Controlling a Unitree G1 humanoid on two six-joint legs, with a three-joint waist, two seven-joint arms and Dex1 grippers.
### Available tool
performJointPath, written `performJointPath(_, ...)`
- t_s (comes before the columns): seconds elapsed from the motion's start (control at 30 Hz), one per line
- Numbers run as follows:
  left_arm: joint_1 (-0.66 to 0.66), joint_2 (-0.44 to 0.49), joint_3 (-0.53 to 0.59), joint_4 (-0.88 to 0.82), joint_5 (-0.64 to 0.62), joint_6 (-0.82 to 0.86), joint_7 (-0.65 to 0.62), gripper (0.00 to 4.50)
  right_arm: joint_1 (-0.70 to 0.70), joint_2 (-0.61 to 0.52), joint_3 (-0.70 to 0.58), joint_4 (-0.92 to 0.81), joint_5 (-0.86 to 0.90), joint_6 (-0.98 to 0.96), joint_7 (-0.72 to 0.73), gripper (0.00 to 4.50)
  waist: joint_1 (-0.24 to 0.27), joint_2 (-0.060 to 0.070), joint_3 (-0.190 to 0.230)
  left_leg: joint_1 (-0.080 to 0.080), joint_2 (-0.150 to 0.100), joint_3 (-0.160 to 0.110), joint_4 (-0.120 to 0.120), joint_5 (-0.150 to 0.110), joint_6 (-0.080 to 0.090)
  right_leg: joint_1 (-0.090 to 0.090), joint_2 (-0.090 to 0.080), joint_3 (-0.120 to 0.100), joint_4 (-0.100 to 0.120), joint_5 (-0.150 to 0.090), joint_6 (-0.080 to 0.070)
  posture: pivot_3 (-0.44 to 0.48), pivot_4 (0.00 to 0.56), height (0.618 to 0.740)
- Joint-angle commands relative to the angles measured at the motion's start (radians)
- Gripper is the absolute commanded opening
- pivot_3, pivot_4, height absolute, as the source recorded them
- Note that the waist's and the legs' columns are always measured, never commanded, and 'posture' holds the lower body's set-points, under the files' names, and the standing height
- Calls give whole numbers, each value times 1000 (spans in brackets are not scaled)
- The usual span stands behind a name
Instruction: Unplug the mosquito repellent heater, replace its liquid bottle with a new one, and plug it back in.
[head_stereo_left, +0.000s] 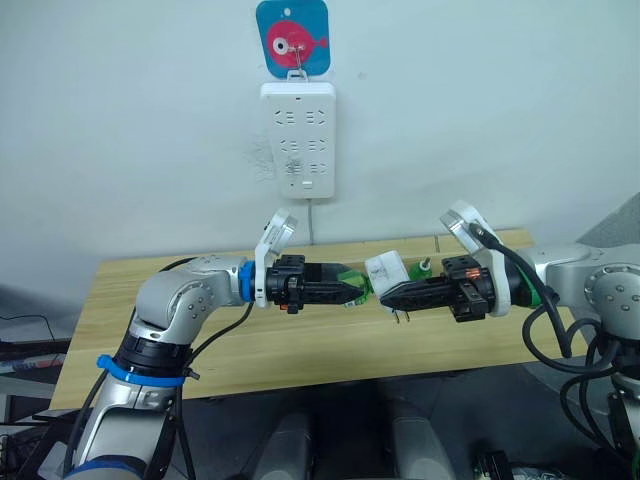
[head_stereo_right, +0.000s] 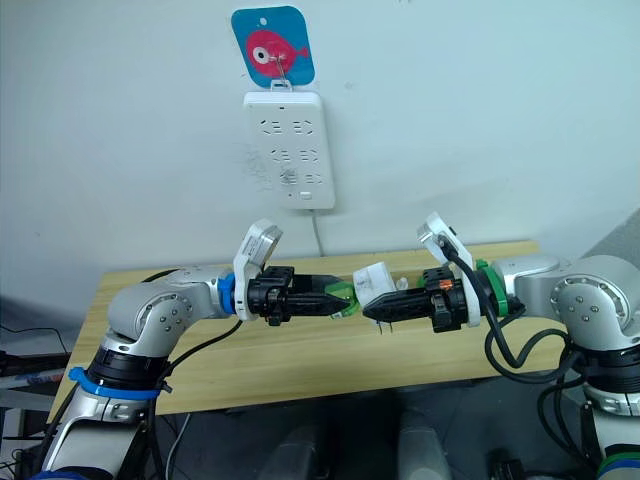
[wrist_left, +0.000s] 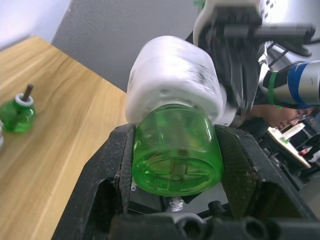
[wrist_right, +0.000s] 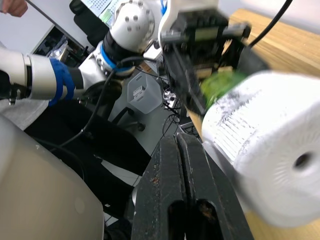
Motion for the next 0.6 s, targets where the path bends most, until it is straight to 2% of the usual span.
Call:
performJointPath(0.03,-21,-7,30,-23,-31,-3,-8,2193,25,-28,16,-45,-45,-41,29,44,0,0,0,0,0,0,0,0,0,0,0,0,0,0,0,-172,232,740)
performJointPath(0.27,-36,-12,36,-30,-47,10,-4,2193,88,-73,56,-61,-132,-112,95,44,0,0,0,0,0,0,0,0,0,0,0,0,0,0,0,-172,232,740)
performJointPath(0.6,-31,3,31,-56,-58,26,-24,2193,100,-21,47,20,-216,-147,50,44,0,0,0,0,0,0,0,0,0,0,0,0,0,0,0,-173,236,740)
